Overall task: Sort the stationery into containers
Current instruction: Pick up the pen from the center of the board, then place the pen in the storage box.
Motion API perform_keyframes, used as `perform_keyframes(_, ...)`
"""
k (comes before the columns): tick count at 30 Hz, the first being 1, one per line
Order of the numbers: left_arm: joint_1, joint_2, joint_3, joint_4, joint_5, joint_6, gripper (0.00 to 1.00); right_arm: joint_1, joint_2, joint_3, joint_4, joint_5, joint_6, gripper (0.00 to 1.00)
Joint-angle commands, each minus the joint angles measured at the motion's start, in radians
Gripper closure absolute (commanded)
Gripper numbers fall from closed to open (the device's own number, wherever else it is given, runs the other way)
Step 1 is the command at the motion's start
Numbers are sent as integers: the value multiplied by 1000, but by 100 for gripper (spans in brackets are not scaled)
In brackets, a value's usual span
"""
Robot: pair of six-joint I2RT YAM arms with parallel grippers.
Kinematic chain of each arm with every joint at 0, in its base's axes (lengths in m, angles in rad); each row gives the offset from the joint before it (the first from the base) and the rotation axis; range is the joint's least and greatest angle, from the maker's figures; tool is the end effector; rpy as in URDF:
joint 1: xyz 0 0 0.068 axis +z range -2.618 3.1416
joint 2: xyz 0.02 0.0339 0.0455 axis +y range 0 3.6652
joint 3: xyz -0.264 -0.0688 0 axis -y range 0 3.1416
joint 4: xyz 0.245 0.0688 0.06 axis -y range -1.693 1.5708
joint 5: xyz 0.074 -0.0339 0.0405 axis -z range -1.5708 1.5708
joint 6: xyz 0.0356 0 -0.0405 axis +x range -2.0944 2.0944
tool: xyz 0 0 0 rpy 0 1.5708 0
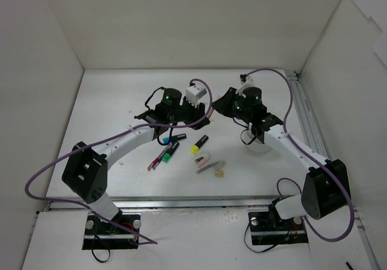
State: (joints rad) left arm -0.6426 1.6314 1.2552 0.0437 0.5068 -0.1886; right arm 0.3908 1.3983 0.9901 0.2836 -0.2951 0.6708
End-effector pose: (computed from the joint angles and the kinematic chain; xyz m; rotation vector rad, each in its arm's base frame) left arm 0.2981 -0.2447 0.3085 0.7958 1.8336 -1.0312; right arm 0.3017 0.1355 0.3180 0.0172 1.8020 1.0273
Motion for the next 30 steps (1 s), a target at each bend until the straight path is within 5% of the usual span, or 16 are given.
perform_keyframes(1,-2,-50,67,-14,62,58,26,-10,-77,8,42,92,-80,100)
perform_keyframes(2,-2,-50,82,-37,68,86,1,-10,-102,9,17,137,-95,100)
perform_keyframes(13,224,94,234,-143,242,130,0,-102,-259,-126,-11,603,-384,100)
perform_keyframes(22,256,419,671,-471,145,380,0,-136,-159,-154,101,622,-504,100)
perform_keyframes(30,256,582,848,-516,82,471,0,-156,-102,-172,124,640,-531,94)
